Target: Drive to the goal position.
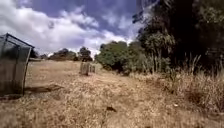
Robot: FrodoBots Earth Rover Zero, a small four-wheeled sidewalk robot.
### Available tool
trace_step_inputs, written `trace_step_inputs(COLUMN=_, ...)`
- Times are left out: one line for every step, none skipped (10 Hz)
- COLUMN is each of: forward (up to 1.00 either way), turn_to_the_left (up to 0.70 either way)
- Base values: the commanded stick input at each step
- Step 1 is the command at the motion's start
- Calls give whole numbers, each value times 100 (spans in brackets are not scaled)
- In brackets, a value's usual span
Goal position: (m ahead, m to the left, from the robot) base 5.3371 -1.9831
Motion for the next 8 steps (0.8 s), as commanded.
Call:
trace_step_inputs(forward=70, turn_to_the_left=0)
trace_step_inputs(forward=70, turn_to_the_left=0)
trace_step_inputs(forward=70, turn_to_the_left=0)
trace_step_inputs(forward=70, turn_to_the_left=0)
trace_step_inputs(forward=70, turn_to_the_left=0)
trace_step_inputs(forward=70, turn_to_the_left=0)
trace_step_inputs(forward=70, turn_to_the_left=0)
trace_step_inputs(forward=70, turn_to_the_left=0)
